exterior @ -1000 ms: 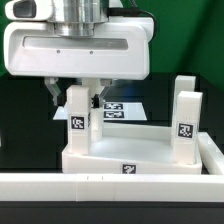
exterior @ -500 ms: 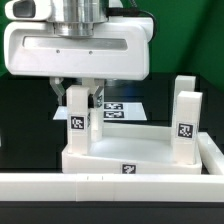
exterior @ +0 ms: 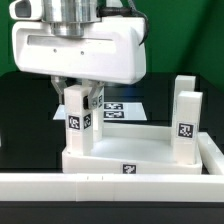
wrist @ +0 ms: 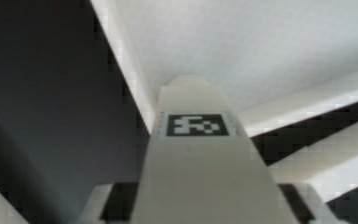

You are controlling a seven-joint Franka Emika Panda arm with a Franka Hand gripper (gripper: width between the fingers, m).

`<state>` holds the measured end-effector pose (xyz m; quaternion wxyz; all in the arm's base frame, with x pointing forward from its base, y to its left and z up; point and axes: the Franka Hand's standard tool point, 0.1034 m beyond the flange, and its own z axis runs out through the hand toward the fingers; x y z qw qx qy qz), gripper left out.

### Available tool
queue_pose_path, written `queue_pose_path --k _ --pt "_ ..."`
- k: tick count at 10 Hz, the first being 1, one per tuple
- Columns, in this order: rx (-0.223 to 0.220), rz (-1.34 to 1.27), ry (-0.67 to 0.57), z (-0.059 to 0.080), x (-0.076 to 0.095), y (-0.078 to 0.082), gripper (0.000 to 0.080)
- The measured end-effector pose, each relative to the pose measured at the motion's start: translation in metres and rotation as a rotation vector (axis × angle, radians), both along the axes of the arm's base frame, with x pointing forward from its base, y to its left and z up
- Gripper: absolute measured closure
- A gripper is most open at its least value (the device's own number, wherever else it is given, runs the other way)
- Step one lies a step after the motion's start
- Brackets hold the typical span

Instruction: Assemble desk

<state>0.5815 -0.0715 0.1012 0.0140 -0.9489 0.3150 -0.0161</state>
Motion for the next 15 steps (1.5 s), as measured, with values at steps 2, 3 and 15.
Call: queue_pose_path --k 2,3,15 --pt "0.019 -0.218 0.000 0.0002 -0.0003 -0.0007 0.0509" --pt "0.028 -0.267 -0.001 0.0002 -0.0004 -0.0015 0.0509" --pt "0.024 -0.321 0.002 -0.0005 0.0016 -0.0003 0.0158"
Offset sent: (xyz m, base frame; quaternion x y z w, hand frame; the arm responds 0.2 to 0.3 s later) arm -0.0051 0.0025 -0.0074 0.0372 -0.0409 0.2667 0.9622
